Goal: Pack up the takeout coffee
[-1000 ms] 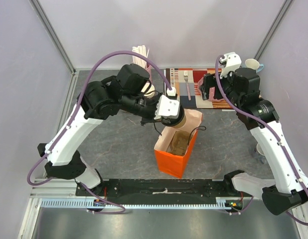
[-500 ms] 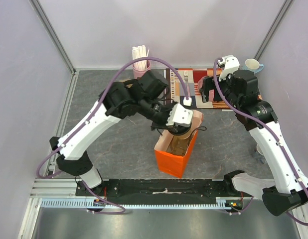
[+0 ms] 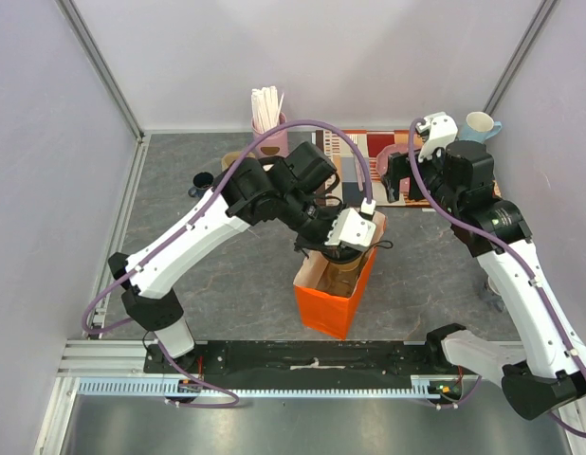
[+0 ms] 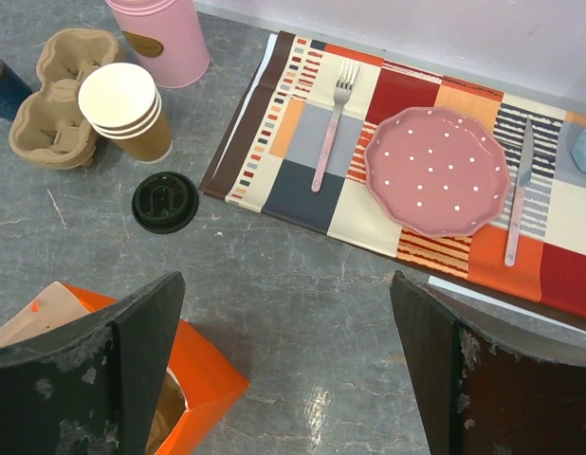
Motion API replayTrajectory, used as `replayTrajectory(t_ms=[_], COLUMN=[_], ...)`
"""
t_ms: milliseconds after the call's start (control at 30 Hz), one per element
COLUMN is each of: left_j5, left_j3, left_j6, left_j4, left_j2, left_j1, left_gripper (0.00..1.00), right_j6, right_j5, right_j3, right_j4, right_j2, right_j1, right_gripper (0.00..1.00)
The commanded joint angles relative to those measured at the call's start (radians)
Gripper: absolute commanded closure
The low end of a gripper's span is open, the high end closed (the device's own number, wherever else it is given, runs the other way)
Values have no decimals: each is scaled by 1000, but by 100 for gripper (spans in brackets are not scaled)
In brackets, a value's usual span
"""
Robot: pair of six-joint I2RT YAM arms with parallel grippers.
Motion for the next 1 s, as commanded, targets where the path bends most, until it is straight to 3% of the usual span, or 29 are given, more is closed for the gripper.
replayTrajectory(t_ms=[0, 133, 300, 967], left_j5=[17, -1, 28, 71], left_j3=[13, 7, -124, -438], left_j6=[50, 27, 62, 420], left_j4=[-172, -145, -141, -99], left_j2=[1, 22, -16, -113], left_j1=[21, 43, 40, -23], left_gripper=[98, 98, 98, 98], right_j6=[-12, -12, -12, -3], right_j5=[-8, -14, -22, -23], right_j3=[-7, -18, -44, -108], right_j4=[18, 16, 16, 24], right_j2=[-15, -24, -52, -144], right_j1=[-4, -4, -4, -4], right_gripper=[2, 2, 2, 2])
